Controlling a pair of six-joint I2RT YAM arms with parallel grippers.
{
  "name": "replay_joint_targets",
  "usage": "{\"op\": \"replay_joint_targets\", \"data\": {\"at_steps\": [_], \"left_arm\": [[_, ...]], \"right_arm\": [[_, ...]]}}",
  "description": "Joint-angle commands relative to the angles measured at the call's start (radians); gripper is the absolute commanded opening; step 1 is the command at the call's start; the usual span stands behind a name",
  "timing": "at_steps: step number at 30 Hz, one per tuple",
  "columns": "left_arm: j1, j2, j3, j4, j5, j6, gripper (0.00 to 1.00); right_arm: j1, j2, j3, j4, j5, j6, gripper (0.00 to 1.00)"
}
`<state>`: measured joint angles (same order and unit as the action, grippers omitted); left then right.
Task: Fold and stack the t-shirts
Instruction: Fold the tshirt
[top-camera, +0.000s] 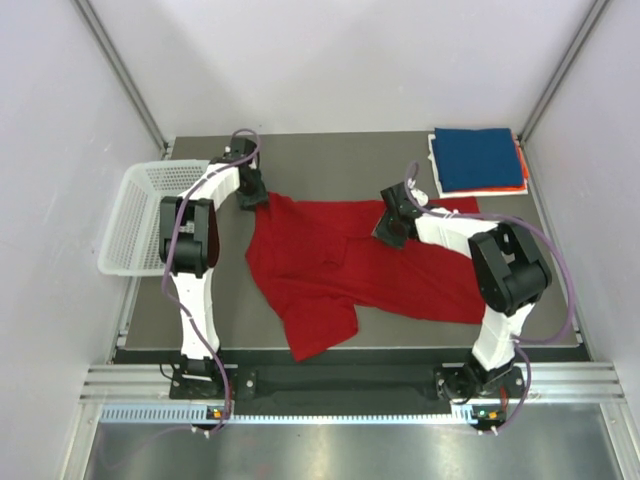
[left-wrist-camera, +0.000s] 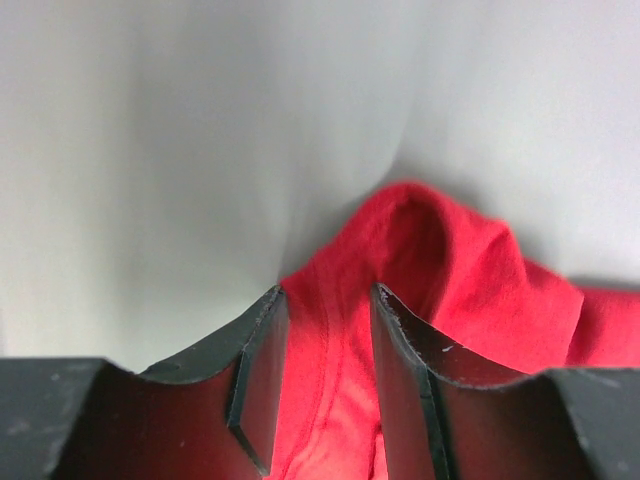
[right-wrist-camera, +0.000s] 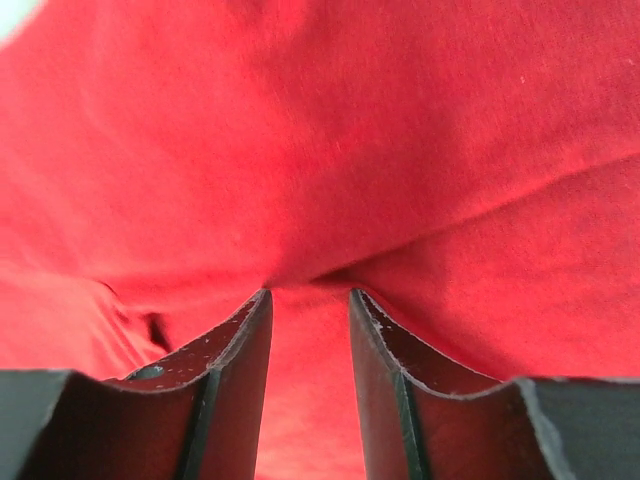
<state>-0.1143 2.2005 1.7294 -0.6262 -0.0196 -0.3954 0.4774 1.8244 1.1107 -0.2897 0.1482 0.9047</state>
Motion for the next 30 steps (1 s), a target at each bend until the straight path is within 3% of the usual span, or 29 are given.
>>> {"op": "replay_joint_targets", "data": {"at_steps": [1, 5, 11, 13, 18, 20, 30], "left_arm": [[0.016, 0.079, 0.073, -0.053, 0.003, -0.011, 0.44], [0.016, 0.065, 0.154, -0.121, 0.001, 0.001, 0.44], [0.016, -0.158, 0.145, -0.181, -0.054, 0.052, 0.47], [0.016, -0.287, 0.060, -0.140, -0.034, 0.059, 0.48], [0.016, -0.545, -0.319, 0.064, 0.248, 0.031, 0.52], [0.016, -0.577, -0.440, 0.138, 0.306, 0.007, 0.52], [0.004, -0.614, -0.694, 0.267, 0.454, -0.120, 0.51]], "right_arm": [[-0.039, 0.076, 0.035, 0.034, 0.005, 0.089, 0.38], [-0.051, 0.076, 0.064, 0.034, 0.011, 0.092, 0.37], [-0.051, 0.003, 0.158, -0.055, -0.005, -0.010, 0.40], [-0.037, -0.043, 0.172, -0.095, -0.019, -0.047, 0.41], [0.012, -0.100, 0.161, -0.149, -0.094, -0.069, 0.45], [0.058, -0.106, 0.150, -0.152, -0.107, -0.073, 0.47], [0.288, -0.007, 0.207, -0.184, -0.075, 0.033, 0.48]]}}
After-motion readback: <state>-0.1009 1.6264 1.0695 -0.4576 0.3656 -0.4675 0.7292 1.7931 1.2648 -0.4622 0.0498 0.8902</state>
